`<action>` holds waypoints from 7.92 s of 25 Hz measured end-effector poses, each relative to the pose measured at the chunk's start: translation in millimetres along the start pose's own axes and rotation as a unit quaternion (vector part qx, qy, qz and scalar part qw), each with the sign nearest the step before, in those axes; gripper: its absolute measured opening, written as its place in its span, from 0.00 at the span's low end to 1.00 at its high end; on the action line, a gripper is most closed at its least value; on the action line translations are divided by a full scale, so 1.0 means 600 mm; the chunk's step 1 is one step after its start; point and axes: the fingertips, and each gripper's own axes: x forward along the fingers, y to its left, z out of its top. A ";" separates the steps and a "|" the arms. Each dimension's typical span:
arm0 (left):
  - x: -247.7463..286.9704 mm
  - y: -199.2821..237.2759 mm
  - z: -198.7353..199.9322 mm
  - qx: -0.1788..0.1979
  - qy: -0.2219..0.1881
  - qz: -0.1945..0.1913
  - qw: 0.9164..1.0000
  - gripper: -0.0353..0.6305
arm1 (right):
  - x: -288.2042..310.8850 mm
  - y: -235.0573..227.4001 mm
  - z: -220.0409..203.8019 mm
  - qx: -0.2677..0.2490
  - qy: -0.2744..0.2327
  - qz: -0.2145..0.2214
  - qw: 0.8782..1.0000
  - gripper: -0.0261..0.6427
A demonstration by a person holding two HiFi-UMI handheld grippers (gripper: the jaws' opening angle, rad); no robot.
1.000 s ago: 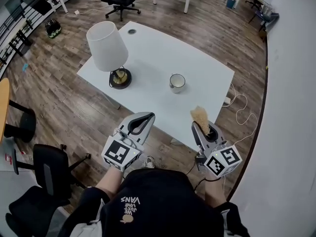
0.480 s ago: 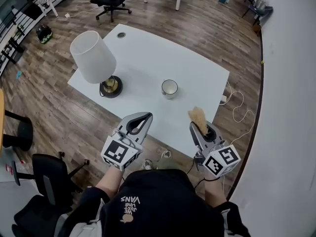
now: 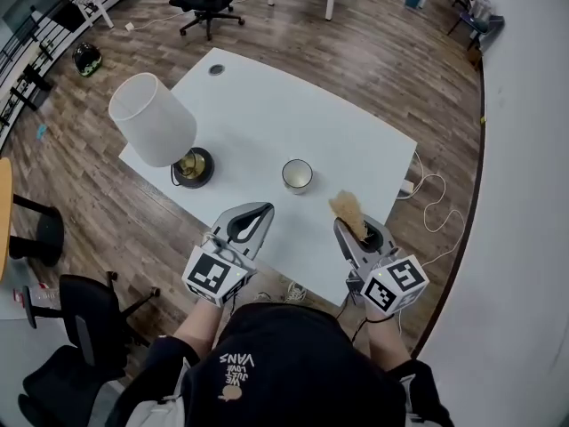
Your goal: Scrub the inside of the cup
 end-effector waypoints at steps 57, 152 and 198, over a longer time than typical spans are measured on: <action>0.190 0.111 -0.216 -0.048 0.072 -0.065 0.994 0.58 | 0.193 -0.104 -0.083 0.043 0.067 0.020 0.997 0.19; 0.168 0.028 -0.149 0.296 0.265 -0.063 0.915 0.65 | 0.152 0.060 -0.069 -0.152 0.275 0.204 0.927 0.19; 0.169 0.024 -0.159 0.300 0.265 -0.074 0.913 0.65 | 0.164 0.049 -0.074 -0.164 0.336 0.210 0.904 0.19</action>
